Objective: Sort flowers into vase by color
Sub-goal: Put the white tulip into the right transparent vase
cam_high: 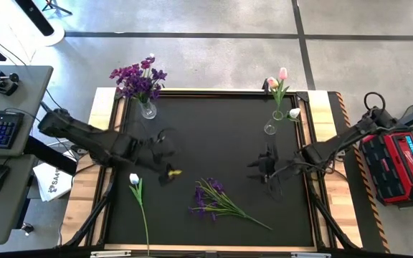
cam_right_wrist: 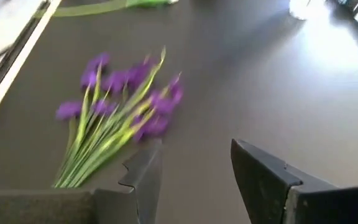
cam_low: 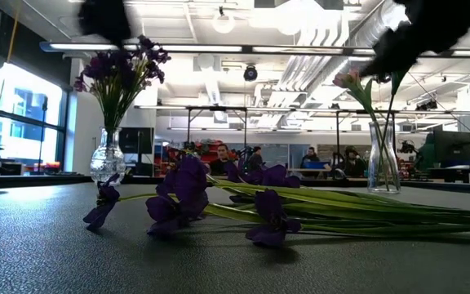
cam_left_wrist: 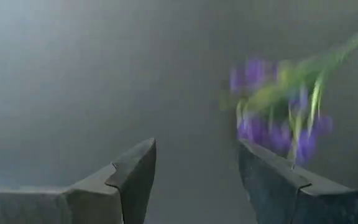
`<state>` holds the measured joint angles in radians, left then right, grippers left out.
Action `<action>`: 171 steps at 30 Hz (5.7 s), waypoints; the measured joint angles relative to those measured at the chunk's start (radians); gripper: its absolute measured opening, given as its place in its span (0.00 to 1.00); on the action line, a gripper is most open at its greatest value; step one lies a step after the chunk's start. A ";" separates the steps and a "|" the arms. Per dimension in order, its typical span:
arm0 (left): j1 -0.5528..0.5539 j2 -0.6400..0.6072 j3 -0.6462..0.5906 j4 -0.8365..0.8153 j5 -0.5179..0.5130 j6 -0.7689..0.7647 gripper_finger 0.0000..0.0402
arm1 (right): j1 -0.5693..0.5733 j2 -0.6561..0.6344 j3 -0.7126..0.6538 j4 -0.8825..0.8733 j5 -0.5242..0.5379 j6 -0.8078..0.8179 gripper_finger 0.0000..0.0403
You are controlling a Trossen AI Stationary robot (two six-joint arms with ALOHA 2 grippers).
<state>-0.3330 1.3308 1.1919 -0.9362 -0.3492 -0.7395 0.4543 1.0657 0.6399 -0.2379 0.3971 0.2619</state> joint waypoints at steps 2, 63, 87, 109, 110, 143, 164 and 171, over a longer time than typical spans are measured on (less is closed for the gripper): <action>-0.066 0.016 0.000 -0.115 0.070 -0.173 0.53 | 0.011 0.000 0.000 -0.096 -0.086 0.108 0.44; -0.275 -0.064 -0.466 0.317 -0.489 -0.713 0.01 | 0.043 0.000 0.000 -0.207 0.203 0.156 0.44; 0.216 0.114 -0.533 1.720 0.382 0.724 0.00 | -0.134 0.156 -0.228 1.081 -0.145 -0.399 0.46; 0.228 0.161 -0.509 1.725 0.359 0.744 0.00 | -0.226 0.425 0.216 0.805 -0.152 -0.367 0.53; 0.228 0.161 -0.509 1.725 0.359 0.744 0.00 | -0.227 0.426 0.226 0.794 -0.142 -0.367 0.50; 0.210 -0.053 -0.510 0.936 -0.038 0.532 0.46 | -0.039 -0.181 0.242 0.104 0.572 -0.377 0.00; 0.186 0.009 -0.510 1.054 -0.051 0.560 0.46 | -0.126 -0.556 0.243 -0.098 0.822 -0.372 0.00; 0.186 0.009 -0.510 1.055 -0.051 0.560 0.46 | -0.189 -0.518 0.243 -0.211 0.807 -0.251 0.00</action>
<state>-0.1467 1.3396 0.6815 0.1184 -0.4000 -0.1791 0.2656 0.5475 0.8825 -0.4485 1.2042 0.0106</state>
